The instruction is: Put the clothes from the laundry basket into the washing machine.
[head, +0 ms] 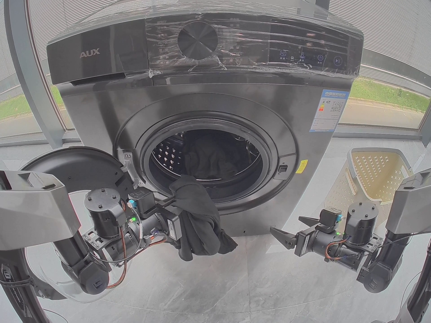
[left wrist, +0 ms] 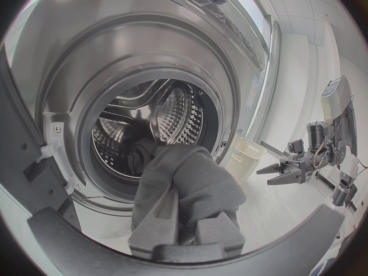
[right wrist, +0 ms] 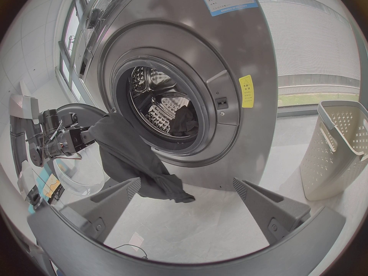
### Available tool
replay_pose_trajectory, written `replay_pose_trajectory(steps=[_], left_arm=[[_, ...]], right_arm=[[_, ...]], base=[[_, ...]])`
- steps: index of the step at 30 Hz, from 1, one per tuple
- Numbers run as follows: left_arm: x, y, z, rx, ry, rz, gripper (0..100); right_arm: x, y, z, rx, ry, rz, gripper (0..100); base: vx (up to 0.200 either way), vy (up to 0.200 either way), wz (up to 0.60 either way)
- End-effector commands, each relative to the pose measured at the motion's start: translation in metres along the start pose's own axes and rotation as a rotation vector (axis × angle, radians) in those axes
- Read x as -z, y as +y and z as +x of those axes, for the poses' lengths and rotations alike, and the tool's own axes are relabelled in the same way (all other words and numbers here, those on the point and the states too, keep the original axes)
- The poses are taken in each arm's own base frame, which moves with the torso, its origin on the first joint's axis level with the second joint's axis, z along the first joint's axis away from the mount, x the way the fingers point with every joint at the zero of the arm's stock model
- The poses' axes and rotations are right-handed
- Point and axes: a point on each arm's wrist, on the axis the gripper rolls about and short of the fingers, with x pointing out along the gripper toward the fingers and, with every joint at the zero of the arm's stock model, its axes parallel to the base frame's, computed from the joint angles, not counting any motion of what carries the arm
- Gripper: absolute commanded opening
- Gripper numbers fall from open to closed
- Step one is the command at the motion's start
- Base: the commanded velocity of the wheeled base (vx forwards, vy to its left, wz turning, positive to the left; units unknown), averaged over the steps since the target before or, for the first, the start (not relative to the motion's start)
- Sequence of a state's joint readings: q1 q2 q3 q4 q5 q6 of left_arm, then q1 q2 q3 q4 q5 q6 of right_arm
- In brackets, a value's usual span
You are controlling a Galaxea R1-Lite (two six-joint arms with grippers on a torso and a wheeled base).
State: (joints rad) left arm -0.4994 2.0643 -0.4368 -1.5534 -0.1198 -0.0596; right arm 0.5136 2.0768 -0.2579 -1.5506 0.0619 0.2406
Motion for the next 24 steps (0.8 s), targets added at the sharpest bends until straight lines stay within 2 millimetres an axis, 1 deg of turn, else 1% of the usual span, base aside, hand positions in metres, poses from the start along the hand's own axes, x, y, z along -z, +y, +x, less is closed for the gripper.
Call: replay_pose_trajectory(steps=[1,7,12,15,17,20,23,24], left_arm=[[0.004,0.001,0.002,-0.003,0.01,-0.002,0],[0.004,0.003,0.005,-0.007,0.005,-0.001,0],[0.004,0.002,0.005,-0.006,0.005,-0.001,0],[0.004,0.002,0.004,-0.004,0.005,0.0,0],[0.001,0.0,0.002,-0.009,-0.002,0.005,0],[-0.001,-0.005,0.0,-0.036,-0.008,0.032,0],[0.003,-0.003,0.003,-0.105,0.002,0.079,0],[0.003,-0.003,0.005,-0.11,-0.003,0.078,0]], right_arm=[[0.001,0.0,0.0,-0.002,0.004,0.0,100],[0.001,0.001,0.0,-0.003,0.006,0.0,100],[0.002,0.001,-0.001,-0.004,0.008,-0.001,100],[0.003,0.005,-0.002,-0.018,0.013,-0.005,100],[0.006,0.011,-0.007,-0.035,0.03,-0.01,100],[0.011,0.031,-0.024,-0.109,0.068,-0.034,100],[0.018,0.05,-0.043,-0.188,0.108,-0.061,100],[0.019,0.054,-0.046,-0.206,0.11,-0.068,100]], base=[[0.0,0.0,0.0],[0.2,0.0,0.0],[0.0,0.0,0.0],[0.0,0.0,0.0],[0.0,0.0,0.0],[0.0,0.0,0.0],[0.0,0.0,0.0],[0.0,0.0,0.0]])
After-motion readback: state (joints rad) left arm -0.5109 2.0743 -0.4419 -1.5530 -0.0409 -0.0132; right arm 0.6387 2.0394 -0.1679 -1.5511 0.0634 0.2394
